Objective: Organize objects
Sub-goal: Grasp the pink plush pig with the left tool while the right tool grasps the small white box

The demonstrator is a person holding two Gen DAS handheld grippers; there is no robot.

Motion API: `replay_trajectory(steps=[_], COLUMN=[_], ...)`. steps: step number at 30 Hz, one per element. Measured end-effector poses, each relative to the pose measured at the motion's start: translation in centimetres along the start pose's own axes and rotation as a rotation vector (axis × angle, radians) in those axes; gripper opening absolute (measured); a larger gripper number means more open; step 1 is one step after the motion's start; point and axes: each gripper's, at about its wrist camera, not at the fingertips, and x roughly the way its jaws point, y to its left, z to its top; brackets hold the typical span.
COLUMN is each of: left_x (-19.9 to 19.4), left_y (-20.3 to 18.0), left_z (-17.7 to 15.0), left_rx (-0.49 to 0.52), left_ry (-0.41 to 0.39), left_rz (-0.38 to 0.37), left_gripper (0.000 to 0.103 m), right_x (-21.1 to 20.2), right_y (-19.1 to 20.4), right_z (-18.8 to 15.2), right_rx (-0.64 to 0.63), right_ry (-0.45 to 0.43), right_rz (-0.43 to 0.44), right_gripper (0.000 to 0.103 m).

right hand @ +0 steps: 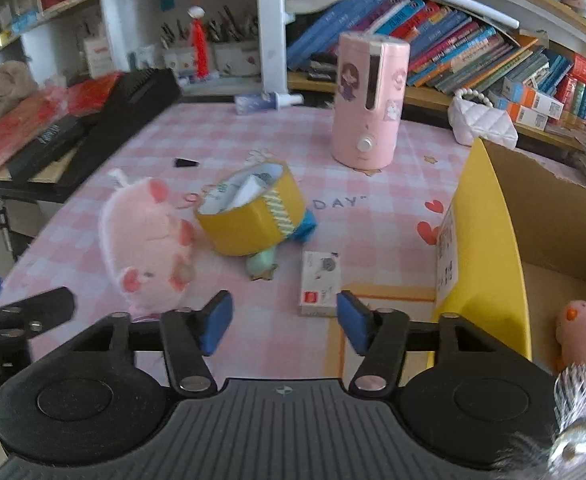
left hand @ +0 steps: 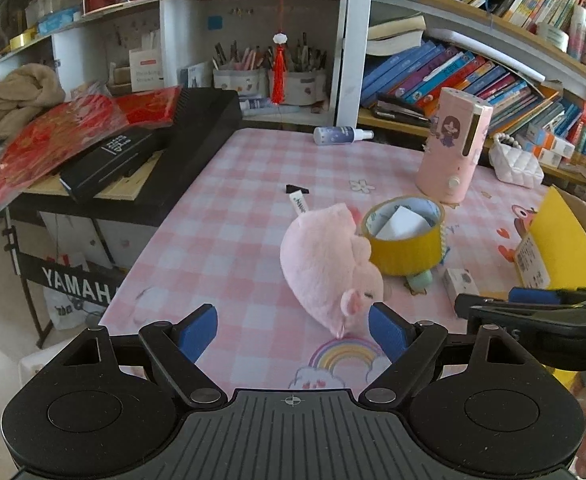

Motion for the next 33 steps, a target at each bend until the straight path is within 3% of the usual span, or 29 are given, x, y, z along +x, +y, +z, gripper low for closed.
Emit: replay_trajectory(steps=[6,18,23,26,29,30,33], left_x=[2.0,7.4,9.6,10.7,11.5,11.6,11.4], left_y=[-0.5,-1.2,-1.6,-1.6,-1.4,-1.4,-1.8], left_z=[1.5,3.9,4.3,4.2,4.0,4.0,3.9], left_rx=[-0.008,-0.006,-0.028,-0.040,-0.064,-0.071,-0.040], left_ry=[0.006,0.071,0.116,0.144,0.174,0.180,0.178], left_rz=[0.003,-0.007,-0.027,-0.031,-0.042,-0.057,-0.070], left_gripper=[0.085,0.085,0.085,0.084,0.083,0.075,0.067], right_x=[3.3,7.3,7.7,7.8,8.0,8.0,7.7], right_y=[-1.1,-2.5,-2.5,-2.4,-2.5,-2.6,-2.8], right_z=[1.0,1.7,1.9,2.1,2.2,2.2,2.1], right_rx=[0.038,0.067,0.042,0.023,0.015,0.016,0.025], right_ry=[0.047,0.144,0.136,0.133,0.133,0.135,0.142], right_rz=[-0.042,-0.046,-0.035,-0.026,-0.017,-0.012,0.005], right_gripper=[0.047,0.040,0.029,0.028,0.028,0.028,0.028])
